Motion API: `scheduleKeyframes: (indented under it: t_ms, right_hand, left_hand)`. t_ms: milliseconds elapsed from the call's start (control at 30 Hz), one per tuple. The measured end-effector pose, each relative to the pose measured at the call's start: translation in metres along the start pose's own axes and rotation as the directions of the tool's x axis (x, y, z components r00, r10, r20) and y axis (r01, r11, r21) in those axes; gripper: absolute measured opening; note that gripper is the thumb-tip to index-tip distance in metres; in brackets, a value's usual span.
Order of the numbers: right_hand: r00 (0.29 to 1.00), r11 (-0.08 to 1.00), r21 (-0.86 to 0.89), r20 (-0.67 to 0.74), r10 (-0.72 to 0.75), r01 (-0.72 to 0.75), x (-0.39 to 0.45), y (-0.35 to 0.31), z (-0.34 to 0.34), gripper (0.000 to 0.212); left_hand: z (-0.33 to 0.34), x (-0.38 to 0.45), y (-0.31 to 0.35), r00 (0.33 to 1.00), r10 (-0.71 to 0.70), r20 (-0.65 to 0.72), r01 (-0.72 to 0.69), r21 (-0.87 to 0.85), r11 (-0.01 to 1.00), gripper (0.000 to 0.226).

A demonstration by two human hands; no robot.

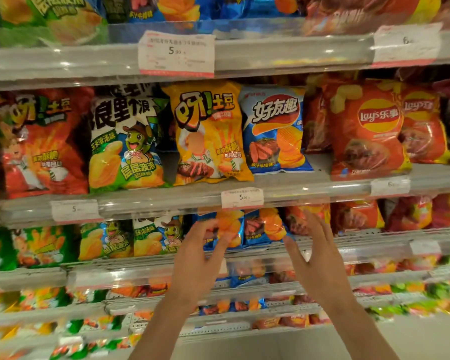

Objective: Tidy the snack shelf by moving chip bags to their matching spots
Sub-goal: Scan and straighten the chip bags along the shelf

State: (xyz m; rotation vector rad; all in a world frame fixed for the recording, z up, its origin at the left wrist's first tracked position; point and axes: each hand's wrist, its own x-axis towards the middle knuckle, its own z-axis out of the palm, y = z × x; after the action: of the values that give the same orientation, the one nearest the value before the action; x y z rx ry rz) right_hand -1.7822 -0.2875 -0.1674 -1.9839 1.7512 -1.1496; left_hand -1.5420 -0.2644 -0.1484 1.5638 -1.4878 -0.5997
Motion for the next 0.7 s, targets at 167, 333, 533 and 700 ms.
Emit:
scheduleKeyframes:
  t_ms: [167, 333, 533, 700]
  right_hand:
    - [0.997, 0.997, 0.023, 0.033, 0.073, -0.073, -0.001, -0.015, -0.008, 0.078]
    - [1.000, 0.997, 0.081, -0.027, 0.008, -0.006, 0.023, -0.041, -0.019, 0.066]
    - [0.993, 0.992, 0.089, -0.081, -0.081, 0.089, 0.070, -0.077, -0.018, 0.062]
    - [0.983, 0.980, 0.077, -0.049, -0.179, 0.182, 0.106, -0.104, -0.005, 0.055]
  left_hand:
    - [-0.022, -0.007, 0.003, 0.993, 0.040, -0.112, -0.034, 0.059, 0.998, 0.058]
    - [-0.045, 0.016, 0.029, 0.958, 0.164, -0.234, -0.149, 0.080, 0.986, 0.041]
    - [-0.066, 0.068, 0.057, 0.905, 0.284, -0.318, -0.239, 0.172, 0.956, 0.045]
    - [-0.055, 0.094, 0.065, 0.957, 0.190, -0.221, -0.155, 0.164, 0.974, 0.056]
